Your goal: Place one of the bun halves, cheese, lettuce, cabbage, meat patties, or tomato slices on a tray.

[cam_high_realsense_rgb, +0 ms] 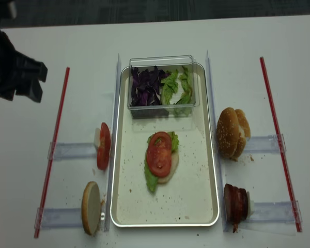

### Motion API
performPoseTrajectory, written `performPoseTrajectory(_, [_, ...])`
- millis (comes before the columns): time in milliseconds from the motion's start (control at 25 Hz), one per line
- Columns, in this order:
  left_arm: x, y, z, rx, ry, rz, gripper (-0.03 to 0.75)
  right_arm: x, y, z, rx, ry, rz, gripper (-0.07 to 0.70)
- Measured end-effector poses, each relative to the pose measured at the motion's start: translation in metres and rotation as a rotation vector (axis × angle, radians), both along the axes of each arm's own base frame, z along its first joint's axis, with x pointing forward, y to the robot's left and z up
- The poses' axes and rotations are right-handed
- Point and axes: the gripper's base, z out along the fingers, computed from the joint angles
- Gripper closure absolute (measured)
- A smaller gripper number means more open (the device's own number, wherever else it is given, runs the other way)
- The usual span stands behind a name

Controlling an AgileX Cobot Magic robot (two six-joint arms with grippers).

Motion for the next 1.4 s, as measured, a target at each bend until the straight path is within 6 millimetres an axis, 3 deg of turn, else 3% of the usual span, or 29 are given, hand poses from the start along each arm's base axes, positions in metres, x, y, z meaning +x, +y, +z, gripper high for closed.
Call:
performPoseTrajectory(280, [-0.063, -0.002, 0.016, 0.003, -0.101, 0.000, 0.296, 0.000, 0.000, 0.000, 0.000, 0.000, 0.000, 0.061])
performPoseTrajectory(720, [-0.160, -0.005, -0.005, -0.001, -0.251, 0.004, 0.296, 0.000, 0.000, 0.000, 0.000, 0.000, 0.000, 0.061])
performPoseTrajectory(1040, [-0.202, -0.006, -0.040, -0.004, -0.318, 0.014, 0.296, 0.000, 0.000, 0.000, 0.000, 0.000, 0.000, 0.061])
performPoseTrajectory(1400, [-0.235, -0.009, -0.058, -0.037, -0.461, 0.011, 0.296, 0.000, 0.000, 0.000, 0.000, 0.000, 0.000, 0.061])
